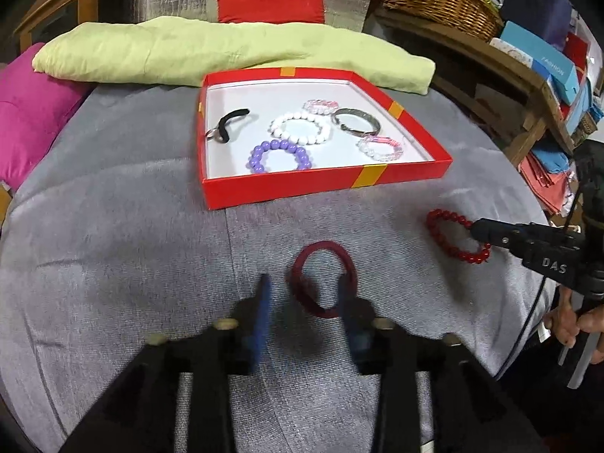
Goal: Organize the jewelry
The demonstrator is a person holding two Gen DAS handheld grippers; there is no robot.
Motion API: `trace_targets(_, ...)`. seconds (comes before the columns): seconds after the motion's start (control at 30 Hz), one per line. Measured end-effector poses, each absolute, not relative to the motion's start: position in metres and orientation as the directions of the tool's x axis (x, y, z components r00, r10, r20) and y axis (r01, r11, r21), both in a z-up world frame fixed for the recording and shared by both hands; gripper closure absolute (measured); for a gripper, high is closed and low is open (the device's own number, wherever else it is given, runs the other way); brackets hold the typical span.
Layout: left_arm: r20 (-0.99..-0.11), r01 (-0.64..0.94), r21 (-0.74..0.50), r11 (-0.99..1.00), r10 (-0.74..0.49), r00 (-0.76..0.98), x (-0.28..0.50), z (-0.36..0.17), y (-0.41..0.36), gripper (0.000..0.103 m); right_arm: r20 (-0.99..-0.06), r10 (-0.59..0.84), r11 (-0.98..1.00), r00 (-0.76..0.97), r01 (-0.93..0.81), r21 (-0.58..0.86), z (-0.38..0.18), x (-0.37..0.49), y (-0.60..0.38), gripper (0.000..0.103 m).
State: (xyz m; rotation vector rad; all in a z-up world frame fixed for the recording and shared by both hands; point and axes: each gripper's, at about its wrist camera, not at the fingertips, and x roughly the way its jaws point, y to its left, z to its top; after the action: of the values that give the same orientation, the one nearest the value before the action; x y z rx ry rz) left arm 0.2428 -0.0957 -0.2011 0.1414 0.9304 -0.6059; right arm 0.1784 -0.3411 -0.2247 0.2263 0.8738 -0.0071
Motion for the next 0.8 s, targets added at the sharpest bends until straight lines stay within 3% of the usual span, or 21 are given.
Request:
trace_targets(0.17,-0.796,0.533,-0.083,0.842,-0.378,0.473,0.241,-0.202,-0.102,0.051,-0.779,0.097,0.968,0.620,0.123,0.218,-0.230,0.181,-0.346,0.093)
trace_targets(0.53,-0.816,0.530,0.024,0.848,-0.290,0.500,0.234,-0.210,-0.115,0.050,-0.806,0.107,0.954,0.582,0.170,0.249,-0.241,0.185,-0.351,0.091)
trace_targets(0.8,-0.818,0.510,0.064,0.858,-0.247,0.519,0.234,-0.215,-0.117,0.039,-0.800,0.100,0.954,0.592,0.172,0.246,-0.243,0.184,-0.351,0.090)
